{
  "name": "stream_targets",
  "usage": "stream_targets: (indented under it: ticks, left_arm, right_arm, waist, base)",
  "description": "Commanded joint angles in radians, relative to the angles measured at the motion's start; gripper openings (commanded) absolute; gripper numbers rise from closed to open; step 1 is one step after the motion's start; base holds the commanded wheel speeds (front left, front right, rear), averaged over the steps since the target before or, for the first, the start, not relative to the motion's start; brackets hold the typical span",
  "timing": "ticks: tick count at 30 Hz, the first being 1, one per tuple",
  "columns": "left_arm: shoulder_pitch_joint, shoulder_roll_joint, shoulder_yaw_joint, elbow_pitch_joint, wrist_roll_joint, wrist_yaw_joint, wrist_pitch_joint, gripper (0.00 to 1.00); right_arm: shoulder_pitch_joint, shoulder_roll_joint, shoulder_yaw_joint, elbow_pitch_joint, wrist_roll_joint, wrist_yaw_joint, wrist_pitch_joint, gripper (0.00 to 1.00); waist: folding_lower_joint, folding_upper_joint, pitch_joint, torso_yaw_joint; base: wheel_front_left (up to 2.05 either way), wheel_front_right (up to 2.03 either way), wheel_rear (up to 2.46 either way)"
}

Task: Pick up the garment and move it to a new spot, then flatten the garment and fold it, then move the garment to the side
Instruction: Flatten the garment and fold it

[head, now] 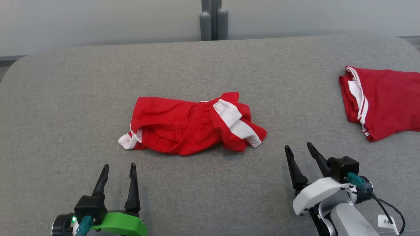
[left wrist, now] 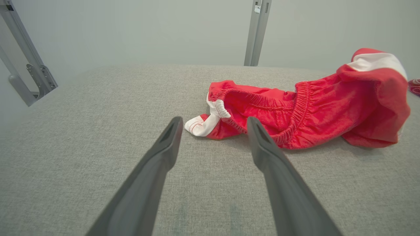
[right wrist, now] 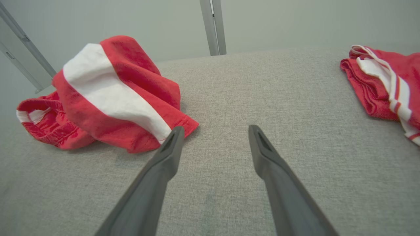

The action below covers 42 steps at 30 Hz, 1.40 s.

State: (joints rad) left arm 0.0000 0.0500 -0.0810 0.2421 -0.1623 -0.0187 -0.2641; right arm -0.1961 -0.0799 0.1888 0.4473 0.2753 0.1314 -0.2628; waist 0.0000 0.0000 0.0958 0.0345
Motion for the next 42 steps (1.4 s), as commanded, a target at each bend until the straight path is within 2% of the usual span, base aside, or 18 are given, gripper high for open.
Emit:
stream_targets:
  ticks: [1, 11, 21, 22, 23, 24, 25, 26, 35, 42]
  left_arm:
    - [-0.024, 0.002, -0.008, -0.001, -0.004, -0.002, 0.0, 1.0]
    - [-0.066, 0.002, -0.063, 0.004, -0.025, 0.008, 0.0, 1.0]
    - [-0.084, 0.002, -0.087, -0.007, -0.04, 0.01, 0.0, 1.0]
    - [-0.086, 0.002, -0.089, -0.008, -0.041, 0.01, 0.0, 1.0]
    - [-0.089, 0.002, -0.09, -0.009, -0.042, 0.011, 0.0, 1.0]
    - [-0.091, 0.002, -0.091, -0.011, -0.043, 0.012, 0.0, 1.0]
    - [-0.091, 0.002, -0.091, -0.012, -0.044, 0.013, 0.0, 1.0]
    - [-0.089, 0.002, -0.09, -0.014, -0.045, 0.015, 0.0, 1.0]
    - [-0.083, 0.002, -0.102, -0.029, -0.051, -0.005, 0.0, 1.0]
    - [-0.139, 0.002, -0.178, -0.02, -0.057, -0.037, 0.0, 1.0]
  right_arm:
    - [-0.028, -0.01, 0.009, 0.014, 0.004, -0.002, -0.002, 1.0]
    - [-0.118, -0.025, 0.093, 0.128, 0.021, -0.002, -0.002, 1.0]
    - [-0.185, -0.043, 0.089, 0.209, -0.015, -0.002, -0.002, 1.0]
    - [-0.192, -0.044, 0.09, 0.216, -0.02, -0.002, -0.002, 0.96]
    - [-0.197, -0.044, 0.09, 0.222, -0.021, -0.002, -0.002, 0.8]
    - [-0.2, -0.044, 0.091, 0.227, -0.023, -0.002, -0.002, 0.48]
    - [-0.205, -0.046, 0.091, 0.23, -0.023, -0.002, -0.002, 0.31]
    - [-0.21, -0.047, 0.091, 0.23, -0.023, -0.002, -0.002, 0.0]
    - [-0.145, -0.124, 0.021, 0.137, -0.005, -0.002, -0.002, 0.0]
    - [-0.096, -0.225, -0.02, 0.138, 0.022, -0.002, 0.009, 0.0]
  waist:
    - [0.0, 0.0, 0.067, 0.055]
    - [0.0, 0.0, 0.118, 0.128]
    - [0.0, 0.0, 0.148, 0.164]
    - [0.0, 0.0, 0.151, 0.167]
    - [0.0, 0.0, 0.153, 0.169]
    - [0.0, 0.0, 0.154, 0.17]
    - [0.0, 0.0, 0.155, 0.171]
    - [0.0, 0.0, 0.155, 0.17]
    - [0.0, 0.0, 0.12, 0.11]
    - [0.0, 0.0, 0.099, 0.032]
  base:
    - [0.0, 0.0, 0.0]
    - [0.0, 0.0, 0.0]
    - [0.0, 0.0, 0.0]
    - [0.0, 0.0, 0.0]
    - [0.0, 0.0, 0.0]
    - [0.0, 0.0, 0.0]
    - [0.0, 0.0, 0.0]
    - [0.0, 0.0, 0.0]
    - [0.0, 0.0, 0.0]
    - [0.0, 0.0, 0.0]
